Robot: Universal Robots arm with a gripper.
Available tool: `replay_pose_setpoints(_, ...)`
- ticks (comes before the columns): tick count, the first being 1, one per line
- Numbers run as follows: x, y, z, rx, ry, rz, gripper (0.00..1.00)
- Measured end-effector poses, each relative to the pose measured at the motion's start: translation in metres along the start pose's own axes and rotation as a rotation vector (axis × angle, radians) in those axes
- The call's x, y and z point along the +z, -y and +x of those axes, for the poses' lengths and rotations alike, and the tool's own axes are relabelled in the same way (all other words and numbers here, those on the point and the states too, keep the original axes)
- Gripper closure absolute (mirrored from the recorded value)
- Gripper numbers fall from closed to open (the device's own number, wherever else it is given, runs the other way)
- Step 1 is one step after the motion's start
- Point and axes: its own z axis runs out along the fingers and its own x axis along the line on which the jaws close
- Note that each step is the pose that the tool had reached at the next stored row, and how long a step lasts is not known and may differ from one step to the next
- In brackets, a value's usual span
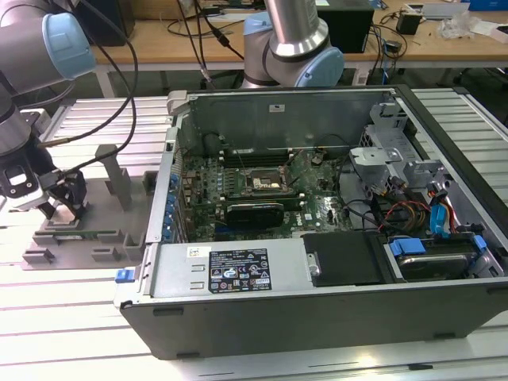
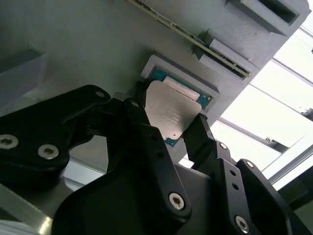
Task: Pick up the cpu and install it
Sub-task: 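Pick up the cpu and move it towards the insertion slot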
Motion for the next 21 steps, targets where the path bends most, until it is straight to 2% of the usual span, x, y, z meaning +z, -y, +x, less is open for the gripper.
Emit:
replay_pose_setpoints(5,-0.0024,-0.0001,-0.0002,0.000,0.0003,-0.0002,0.45)
replay_pose_setpoints(14,-0.0239,-0.0010,-0.0012,0.000,0.0000,0.0010,0.45)
replay_pose_setpoints(21,-0.0447,-0.0020,-0.0022,0.000,0.0002,0.0031,0.45)
